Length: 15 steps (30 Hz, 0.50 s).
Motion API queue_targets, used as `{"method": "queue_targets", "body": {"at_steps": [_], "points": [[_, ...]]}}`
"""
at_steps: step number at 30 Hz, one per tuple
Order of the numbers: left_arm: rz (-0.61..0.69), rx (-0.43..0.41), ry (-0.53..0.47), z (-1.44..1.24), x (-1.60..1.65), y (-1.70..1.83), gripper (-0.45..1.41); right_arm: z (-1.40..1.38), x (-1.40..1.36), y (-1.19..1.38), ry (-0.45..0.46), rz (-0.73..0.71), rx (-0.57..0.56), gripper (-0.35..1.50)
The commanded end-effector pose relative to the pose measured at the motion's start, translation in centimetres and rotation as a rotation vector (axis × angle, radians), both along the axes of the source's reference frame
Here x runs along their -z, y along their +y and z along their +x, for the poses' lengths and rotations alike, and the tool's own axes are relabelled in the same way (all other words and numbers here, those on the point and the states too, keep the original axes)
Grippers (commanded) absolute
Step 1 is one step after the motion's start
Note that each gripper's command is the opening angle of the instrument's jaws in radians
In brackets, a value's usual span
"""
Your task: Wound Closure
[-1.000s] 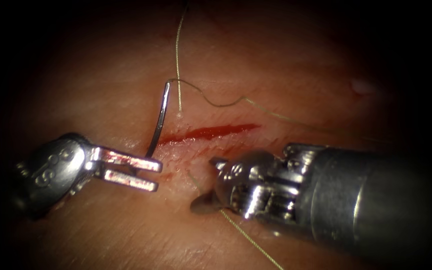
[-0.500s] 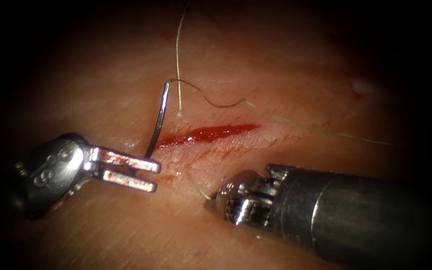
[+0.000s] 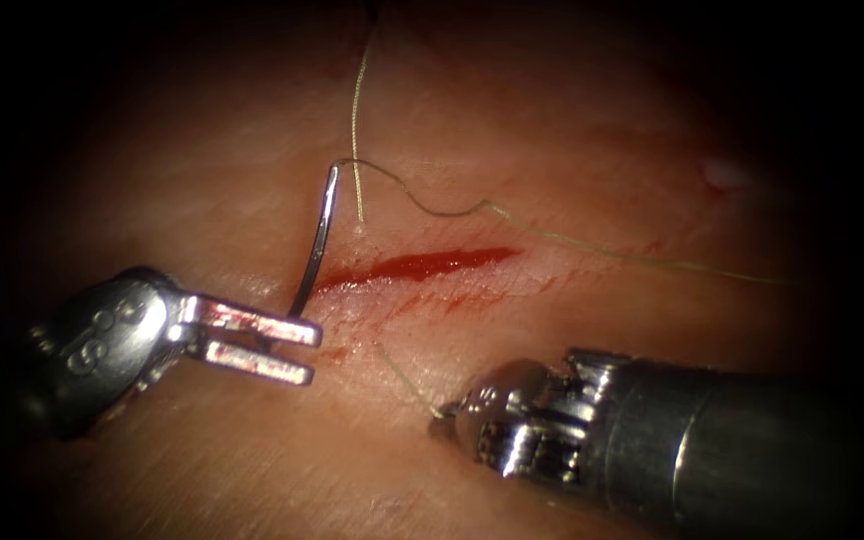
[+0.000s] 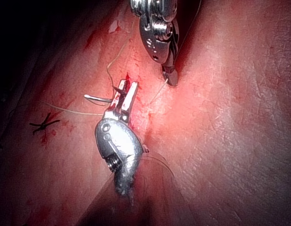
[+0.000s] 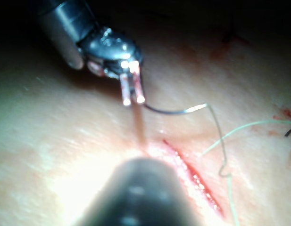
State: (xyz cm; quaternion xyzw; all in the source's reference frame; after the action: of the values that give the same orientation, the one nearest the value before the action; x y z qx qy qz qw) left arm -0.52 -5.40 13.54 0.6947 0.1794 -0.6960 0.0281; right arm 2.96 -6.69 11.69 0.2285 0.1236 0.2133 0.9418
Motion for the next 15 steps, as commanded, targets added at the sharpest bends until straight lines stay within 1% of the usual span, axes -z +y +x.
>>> {"method": "queue_targets", "body": {"at_steps": [1, 6, 15], "points": [[-0.001, -0.001, -0.001, -0.04, -0.07, 0.02, -0.45, 0.01, -0.02, -0.03, 0.002, 0.002, 0.0, -0.35], [-0.001, -0.001, -0.001, -0.04, -0.08, 0.02, -0.45, -0.14, 0.06, -0.15, 0.007, 0.012, 0.007, -0.35], [-0.001, 0.0, -0.001, -0.04, -0.08, 0.02, -0.45, -0.26, 0.16, -0.27, 0.01, 0.023, 0.013, -0.35]]}}
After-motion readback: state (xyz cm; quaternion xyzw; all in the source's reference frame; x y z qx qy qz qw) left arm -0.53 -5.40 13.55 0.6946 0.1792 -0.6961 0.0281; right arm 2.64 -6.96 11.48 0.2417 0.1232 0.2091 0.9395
